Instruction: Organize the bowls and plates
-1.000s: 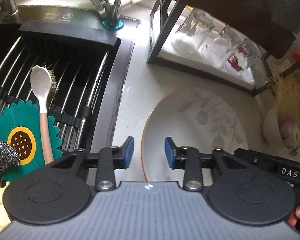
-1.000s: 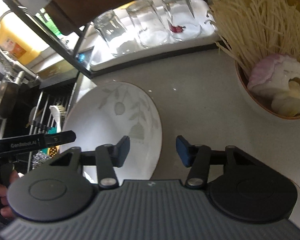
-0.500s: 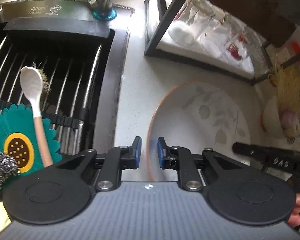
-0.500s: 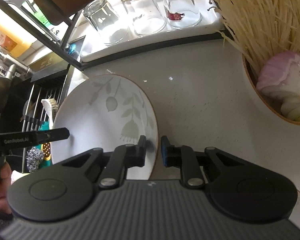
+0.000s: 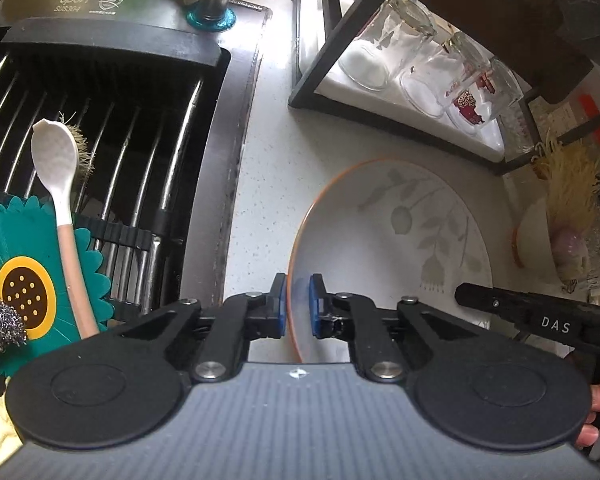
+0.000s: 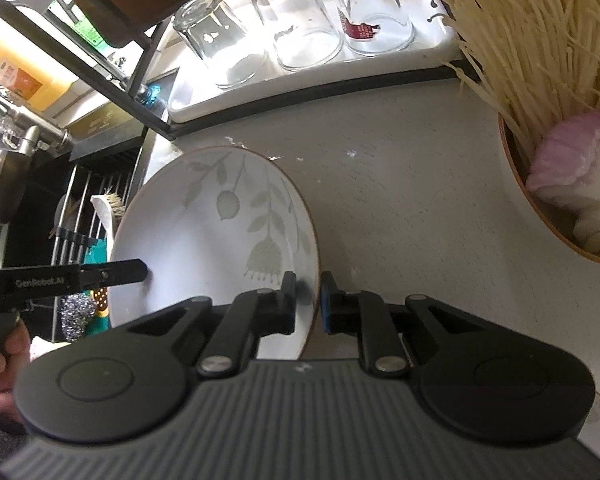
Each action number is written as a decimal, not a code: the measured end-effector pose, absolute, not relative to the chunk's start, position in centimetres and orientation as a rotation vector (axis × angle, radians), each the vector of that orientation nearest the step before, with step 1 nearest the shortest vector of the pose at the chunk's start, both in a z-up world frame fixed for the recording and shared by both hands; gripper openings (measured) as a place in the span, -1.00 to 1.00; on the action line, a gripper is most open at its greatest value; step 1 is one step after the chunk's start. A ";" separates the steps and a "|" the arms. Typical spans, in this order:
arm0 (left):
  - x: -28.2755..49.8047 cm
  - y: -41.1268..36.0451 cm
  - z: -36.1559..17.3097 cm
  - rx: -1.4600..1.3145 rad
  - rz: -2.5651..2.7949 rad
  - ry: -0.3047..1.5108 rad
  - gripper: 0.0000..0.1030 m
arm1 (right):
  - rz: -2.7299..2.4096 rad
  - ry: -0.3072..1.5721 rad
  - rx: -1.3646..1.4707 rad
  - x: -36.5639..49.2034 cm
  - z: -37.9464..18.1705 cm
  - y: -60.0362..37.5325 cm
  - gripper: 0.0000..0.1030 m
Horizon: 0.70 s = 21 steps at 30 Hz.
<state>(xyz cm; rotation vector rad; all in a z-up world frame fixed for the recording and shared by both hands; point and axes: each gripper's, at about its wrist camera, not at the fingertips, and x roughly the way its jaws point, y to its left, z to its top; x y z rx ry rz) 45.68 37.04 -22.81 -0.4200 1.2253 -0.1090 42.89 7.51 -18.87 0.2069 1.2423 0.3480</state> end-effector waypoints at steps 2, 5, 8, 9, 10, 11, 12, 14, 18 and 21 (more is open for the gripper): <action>45.5 37.1 -22.5 -0.424 -0.109 1.217 -0.75 | 0.355 1.230 0.202 42.7 -18.5 7.4 -0.72; 45.2 36.9 -21.8 -0.412 -0.124 1.200 -0.75 | 0.355 1.211 0.208 42.3 -17.9 7.1 -0.72; 44.9 36.6 -21.0 -0.404 -0.133 1.185 -0.75 | 0.355 1.187 0.209 41.6 -17.2 6.8 -0.72; 44.8 36.5 -20.7 -0.401 -0.134 1.179 -0.75 | 0.355 1.180 0.211 41.4 -16.9 6.7 -0.72; 44.6 36.4 -20.3 -0.397 -0.135 1.171 -0.75 | 0.357 1.170 0.213 41.1 -16.6 6.5 -0.72; 44.4 36.3 -19.9 -0.396 -0.135 1.164 -0.75 | 0.356 1.164 0.215 40.9 -16.3 6.4 -0.72; 44.2 36.2 -19.5 -0.395 -0.135 1.157 -0.75 | 0.356 1.155 0.218 40.6 -16.0 6.2 -0.72; 43.7 35.9 -18.7 -0.401 -0.134 1.147 -0.75 | 0.358 1.139 0.221 40.1 -15.3 5.9 -0.72; 42.8 35.4 -16.8 -0.419 -0.123 1.141 -0.75 | 0.383 1.131 0.222 39.7 -13.8 5.3 -0.72; 42.1 34.7 -15.2 -0.396 -0.117 1.125 -0.75 | 0.412 1.108 0.204 39.4 -12.6 4.9 -0.72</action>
